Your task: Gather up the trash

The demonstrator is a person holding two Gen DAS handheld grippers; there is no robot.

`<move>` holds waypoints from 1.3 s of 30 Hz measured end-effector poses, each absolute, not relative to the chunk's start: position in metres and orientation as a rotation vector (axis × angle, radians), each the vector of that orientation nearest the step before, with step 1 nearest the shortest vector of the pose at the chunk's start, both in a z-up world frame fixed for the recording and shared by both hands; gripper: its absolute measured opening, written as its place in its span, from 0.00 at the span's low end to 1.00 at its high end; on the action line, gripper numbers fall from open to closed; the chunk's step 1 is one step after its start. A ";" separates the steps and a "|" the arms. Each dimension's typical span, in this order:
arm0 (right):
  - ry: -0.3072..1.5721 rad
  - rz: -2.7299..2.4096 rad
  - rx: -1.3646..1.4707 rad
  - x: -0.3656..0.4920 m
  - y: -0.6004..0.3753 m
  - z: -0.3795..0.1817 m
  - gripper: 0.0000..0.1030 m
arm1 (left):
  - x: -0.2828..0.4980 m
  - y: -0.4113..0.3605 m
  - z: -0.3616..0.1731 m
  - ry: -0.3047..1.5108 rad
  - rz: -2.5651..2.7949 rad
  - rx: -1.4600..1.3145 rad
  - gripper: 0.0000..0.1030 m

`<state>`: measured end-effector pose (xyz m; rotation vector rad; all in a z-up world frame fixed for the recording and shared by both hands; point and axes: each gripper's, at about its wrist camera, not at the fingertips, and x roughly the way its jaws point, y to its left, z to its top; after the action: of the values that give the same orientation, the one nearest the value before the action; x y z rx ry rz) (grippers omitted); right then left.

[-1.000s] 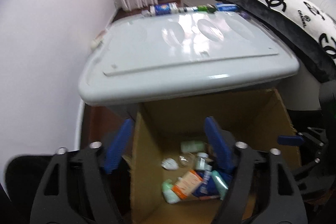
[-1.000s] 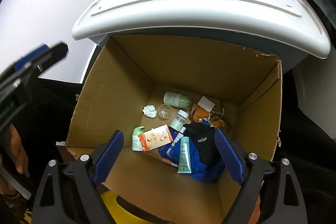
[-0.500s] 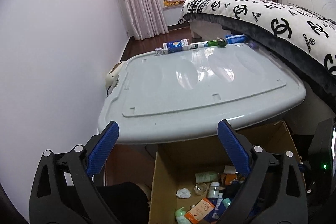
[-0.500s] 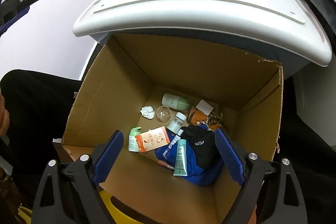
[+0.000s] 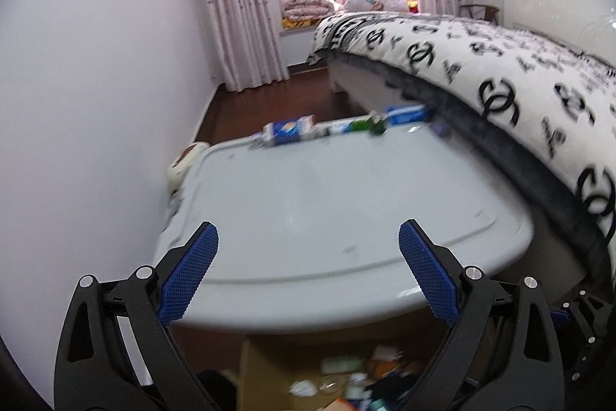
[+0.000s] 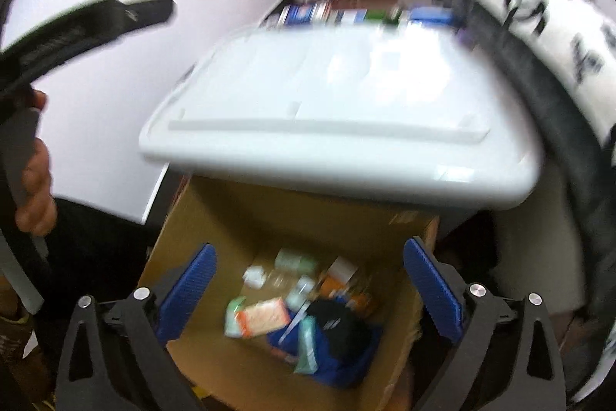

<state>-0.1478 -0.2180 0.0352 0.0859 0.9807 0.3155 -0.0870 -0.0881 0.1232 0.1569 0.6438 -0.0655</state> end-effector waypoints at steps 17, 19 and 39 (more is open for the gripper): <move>0.754 0.013 0.171 -0.106 -0.350 0.074 0.95 | -0.017 -0.209 0.129 0.647 -0.216 0.191 0.90; 0.752 -0.009 0.194 -0.106 -0.362 0.070 0.95 | -0.013 -0.217 0.125 0.655 -0.223 0.201 0.90; 0.645 -0.123 0.102 -0.128 -0.377 0.084 0.95 | 0.008 -0.275 0.124 0.652 -0.283 0.243 0.90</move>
<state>-0.1276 -0.3769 0.0844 0.1025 0.6446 -0.1228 0.0082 -0.2755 0.1244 0.2433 0.6517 -0.2830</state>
